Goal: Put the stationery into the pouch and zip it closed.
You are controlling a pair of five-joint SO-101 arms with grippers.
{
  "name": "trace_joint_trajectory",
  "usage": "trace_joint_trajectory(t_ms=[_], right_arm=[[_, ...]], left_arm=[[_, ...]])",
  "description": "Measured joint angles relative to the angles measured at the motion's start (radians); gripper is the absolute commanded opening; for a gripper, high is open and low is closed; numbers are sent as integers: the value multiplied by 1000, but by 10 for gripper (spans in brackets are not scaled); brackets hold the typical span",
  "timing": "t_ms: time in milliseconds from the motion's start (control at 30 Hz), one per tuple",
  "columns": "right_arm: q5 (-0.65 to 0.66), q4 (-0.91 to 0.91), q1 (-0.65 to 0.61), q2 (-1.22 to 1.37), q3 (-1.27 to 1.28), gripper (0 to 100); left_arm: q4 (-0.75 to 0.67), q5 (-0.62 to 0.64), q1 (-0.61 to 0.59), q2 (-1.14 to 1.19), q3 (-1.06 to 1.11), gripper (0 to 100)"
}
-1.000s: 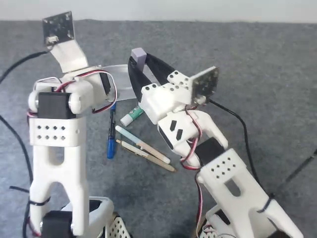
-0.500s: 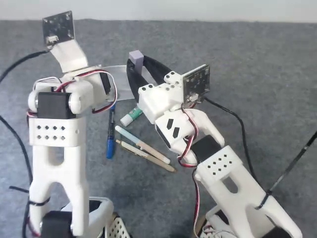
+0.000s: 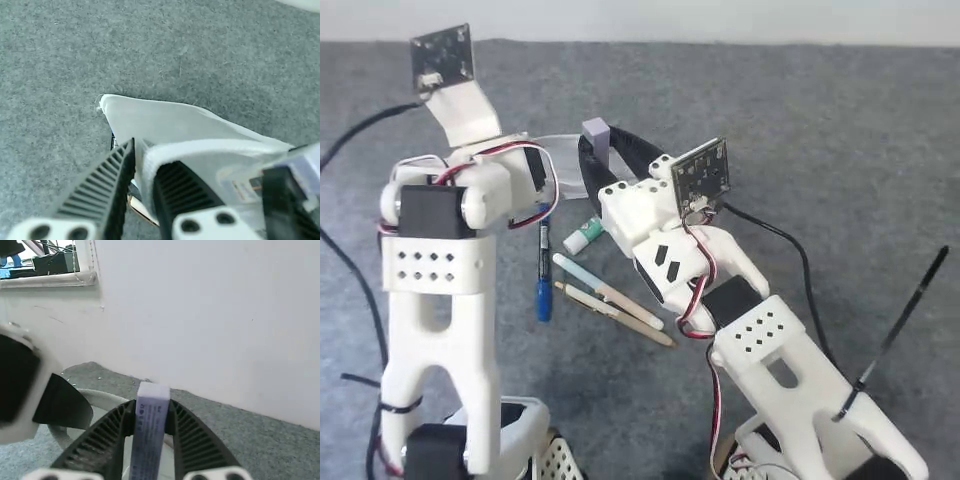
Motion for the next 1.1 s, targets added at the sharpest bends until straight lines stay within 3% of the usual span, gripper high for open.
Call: trace_joint_trajectory(t_ms=[233, 900, 1100], right_arm=[[123, 28, 0, -34, 28, 6], [147, 416, -2, -288, 29, 6], [259, 509, -43, -336, 29, 6]], left_arm=[[0, 0, 2, 0, 0, 10], [0, 0, 3, 0, 0, 10], [0, 0, 3, 0, 0, 10]])
